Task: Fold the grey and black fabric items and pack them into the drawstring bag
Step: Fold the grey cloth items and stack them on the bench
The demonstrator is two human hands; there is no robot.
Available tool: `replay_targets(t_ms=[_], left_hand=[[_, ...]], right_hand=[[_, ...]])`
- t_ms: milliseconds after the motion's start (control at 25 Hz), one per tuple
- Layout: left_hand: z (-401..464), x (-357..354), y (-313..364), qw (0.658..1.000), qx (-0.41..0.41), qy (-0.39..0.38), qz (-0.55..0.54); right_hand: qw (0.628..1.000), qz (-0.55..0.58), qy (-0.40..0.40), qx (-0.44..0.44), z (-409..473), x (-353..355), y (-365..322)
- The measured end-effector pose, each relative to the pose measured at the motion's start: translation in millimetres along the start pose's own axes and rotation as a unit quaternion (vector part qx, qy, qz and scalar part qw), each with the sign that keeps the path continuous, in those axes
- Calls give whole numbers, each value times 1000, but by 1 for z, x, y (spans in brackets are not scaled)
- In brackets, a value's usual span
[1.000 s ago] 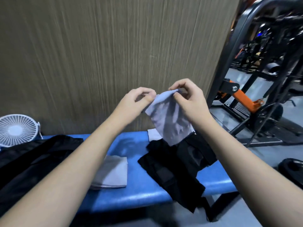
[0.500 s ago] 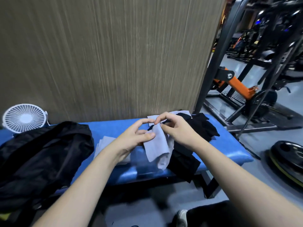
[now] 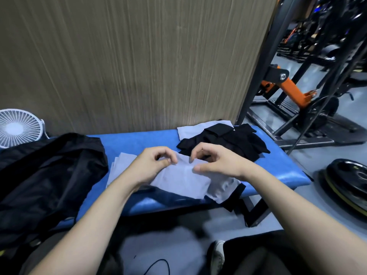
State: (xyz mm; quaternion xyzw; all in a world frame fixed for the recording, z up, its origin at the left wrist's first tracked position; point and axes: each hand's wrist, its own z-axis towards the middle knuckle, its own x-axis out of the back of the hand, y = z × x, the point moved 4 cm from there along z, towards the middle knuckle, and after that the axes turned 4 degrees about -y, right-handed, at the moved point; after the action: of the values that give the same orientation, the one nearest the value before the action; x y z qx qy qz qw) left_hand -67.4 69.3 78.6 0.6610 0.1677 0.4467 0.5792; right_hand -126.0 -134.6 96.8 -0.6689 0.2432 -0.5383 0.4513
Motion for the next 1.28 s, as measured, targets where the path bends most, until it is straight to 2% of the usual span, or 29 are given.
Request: replay_targets(t_ms=[120, 240, 320, 480, 640, 800, 960, 1080, 1160, 1280], left_hand=[[-1, 2, -9, 1000, 12, -22, 0], [-6, 18, -10, 1000, 17, 14, -9], [-12, 26, -9, 999, 21, 33, -6], [-17, 28, -11, 999, 24, 15, -19], [-16, 27, -17, 1000, 23, 10, -6], [-13, 12, -20, 999, 6, -2, 45], [-4, -7, -23, 988, 8, 2, 154], [2, -22, -30, 981, 35, 10, 193], [4, -32, -32, 977, 53, 17, 207], [6, -40, -39, 976, 64, 22, 206]], right_hand=[[991, -69, -111, -37, -1, -8, 4], [979, -118, -146, -74, -7, -4, 13], [984, -104, -111, -91, -15, 6, 22], [996, -18, 10, -88, -35, 20, 34], [986, 39, 104, -126, -50, 27, 54], [979, 14, 114, -167, -57, 34, 75], [958, -58, 212, -185, -49, 48, 80], [937, -107, 263, -204, -42, 53, 81], [935, -100, 272, -202, -42, 48, 83], [950, -53, 238, -195, -50, 37, 88]])
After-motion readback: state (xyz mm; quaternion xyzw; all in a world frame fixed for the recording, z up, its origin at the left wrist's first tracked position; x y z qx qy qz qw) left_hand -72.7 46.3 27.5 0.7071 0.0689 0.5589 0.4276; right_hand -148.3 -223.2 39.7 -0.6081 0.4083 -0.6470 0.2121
